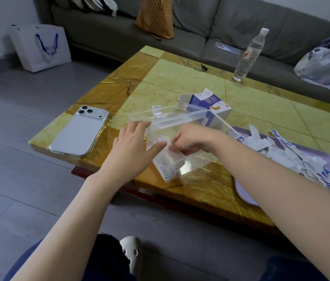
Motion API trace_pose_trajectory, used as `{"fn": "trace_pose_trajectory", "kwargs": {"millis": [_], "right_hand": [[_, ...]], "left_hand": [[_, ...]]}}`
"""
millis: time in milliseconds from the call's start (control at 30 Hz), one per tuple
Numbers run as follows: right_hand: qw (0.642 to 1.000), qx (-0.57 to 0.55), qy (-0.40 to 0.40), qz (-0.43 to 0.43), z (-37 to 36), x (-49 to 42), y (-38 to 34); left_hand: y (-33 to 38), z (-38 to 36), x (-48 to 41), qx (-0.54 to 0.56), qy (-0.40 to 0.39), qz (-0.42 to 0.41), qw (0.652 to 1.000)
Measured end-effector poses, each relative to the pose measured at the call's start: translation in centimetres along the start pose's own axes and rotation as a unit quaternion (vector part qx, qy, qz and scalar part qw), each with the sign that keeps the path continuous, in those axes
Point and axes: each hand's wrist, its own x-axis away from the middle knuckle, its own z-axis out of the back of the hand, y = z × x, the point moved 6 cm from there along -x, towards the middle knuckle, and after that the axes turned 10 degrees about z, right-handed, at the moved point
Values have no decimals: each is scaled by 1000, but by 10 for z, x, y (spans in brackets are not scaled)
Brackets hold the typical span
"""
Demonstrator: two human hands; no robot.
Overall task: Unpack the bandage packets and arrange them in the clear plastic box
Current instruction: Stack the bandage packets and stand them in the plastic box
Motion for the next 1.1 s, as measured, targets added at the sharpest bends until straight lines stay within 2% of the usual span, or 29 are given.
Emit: {"fn": "trace_pose_trajectory", "kwargs": {"millis": [400, 600, 700, 833, 1100], "right_hand": [[1000, 2, -2, 23, -12, -1, -14], [995, 12, -95, -13, -22, 4, -17], [995, 23, -96, -17, -22, 1, -17], [995, -33, -89, -19, -23, -2, -16], [995, -52, -87, -3, -22, 1, -17]], "left_hand": [[2, -4, -1, -4, 1, -9, 1000], [2, -3, -2, 0, -2, -9, 1000], [2, -3, -1, 0, -2, -7, 1000], [2, -4, -1, 3, 1, -7, 1000], [2, -4, -1, 4, -2, -5, 1000]]}}
